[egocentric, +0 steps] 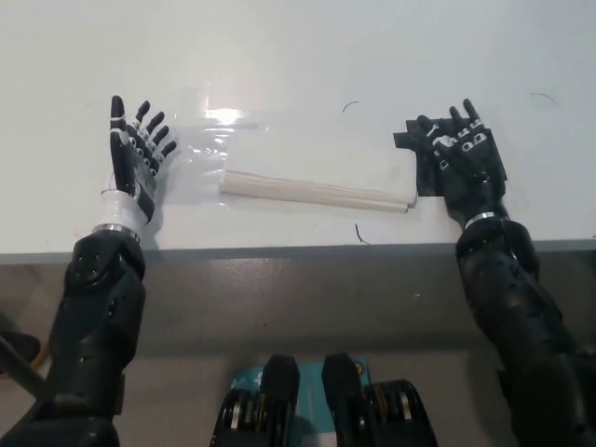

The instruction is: A stack of napkins is kept in the middle of the table close to the robot and the robot places both its hands sideways on the stack. Then it moves its hands away from each other while pressing down on the napkins to make them smooth

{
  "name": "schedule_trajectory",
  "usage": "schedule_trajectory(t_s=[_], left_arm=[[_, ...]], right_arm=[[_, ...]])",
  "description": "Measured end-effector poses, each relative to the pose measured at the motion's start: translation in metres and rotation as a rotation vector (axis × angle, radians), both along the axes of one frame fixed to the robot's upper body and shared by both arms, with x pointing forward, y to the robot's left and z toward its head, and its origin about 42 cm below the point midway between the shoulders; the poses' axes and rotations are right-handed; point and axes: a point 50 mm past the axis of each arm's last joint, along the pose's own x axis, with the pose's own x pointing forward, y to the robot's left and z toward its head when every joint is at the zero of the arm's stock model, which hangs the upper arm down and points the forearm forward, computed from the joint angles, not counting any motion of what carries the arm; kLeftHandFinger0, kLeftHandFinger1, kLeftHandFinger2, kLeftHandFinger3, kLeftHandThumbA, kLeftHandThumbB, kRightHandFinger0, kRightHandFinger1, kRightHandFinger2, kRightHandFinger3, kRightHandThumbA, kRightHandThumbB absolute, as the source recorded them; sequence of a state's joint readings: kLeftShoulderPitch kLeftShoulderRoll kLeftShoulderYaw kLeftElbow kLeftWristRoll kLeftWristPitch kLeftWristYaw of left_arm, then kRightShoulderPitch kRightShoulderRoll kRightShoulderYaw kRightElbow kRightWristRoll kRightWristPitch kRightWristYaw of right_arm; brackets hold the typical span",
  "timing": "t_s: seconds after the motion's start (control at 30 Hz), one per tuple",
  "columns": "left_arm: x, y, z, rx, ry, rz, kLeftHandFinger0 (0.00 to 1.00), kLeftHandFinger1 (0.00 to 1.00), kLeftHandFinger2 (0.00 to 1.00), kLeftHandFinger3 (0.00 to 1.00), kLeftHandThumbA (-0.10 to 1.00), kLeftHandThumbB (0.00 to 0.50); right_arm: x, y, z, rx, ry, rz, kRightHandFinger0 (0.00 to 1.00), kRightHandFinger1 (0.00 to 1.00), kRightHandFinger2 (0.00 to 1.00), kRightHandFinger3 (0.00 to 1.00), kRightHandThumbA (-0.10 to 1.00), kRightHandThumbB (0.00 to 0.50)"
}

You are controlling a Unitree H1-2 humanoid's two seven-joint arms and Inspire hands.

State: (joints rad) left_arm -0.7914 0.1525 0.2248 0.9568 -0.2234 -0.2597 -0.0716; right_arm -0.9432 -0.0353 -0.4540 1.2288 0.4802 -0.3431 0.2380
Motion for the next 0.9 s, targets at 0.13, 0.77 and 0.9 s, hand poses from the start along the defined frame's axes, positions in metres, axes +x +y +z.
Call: schedule_trajectory(t_s=[0.13, 0.77, 0.9], left_arm=[[-0.008, 0.001, -0.003, 0.007, -0.010, -0.004, 1.00, 1.00, 1.00, 1.00, 1.00, 0.280], [-0.103, -0.008, -0.039, 0.073, -0.071, -0.056, 1.00, 1.00, 1.00, 1.00, 1.00, 0.286], [-0.145, -0.010, -0.045, 0.105, -0.100, -0.076, 1.00, 1.00, 1.00, 1.00, 1.00, 0.298]], right_arm=[[-0.010, -0.009, 0.007, -0.052, -0.092, -0.021, 1.00, 1.00, 1.00, 1.00, 1.00, 0.308], [-0.123, -0.028, -0.012, -0.233, -0.286, -0.077, 1.00, 1.00, 1.00, 1.00, 1.00, 0.299], [-0.158, -0.028, -0.019, -0.282, -0.304, -0.076, 1.00, 1.00, 1.00, 1.00, 1.00, 0.283]])
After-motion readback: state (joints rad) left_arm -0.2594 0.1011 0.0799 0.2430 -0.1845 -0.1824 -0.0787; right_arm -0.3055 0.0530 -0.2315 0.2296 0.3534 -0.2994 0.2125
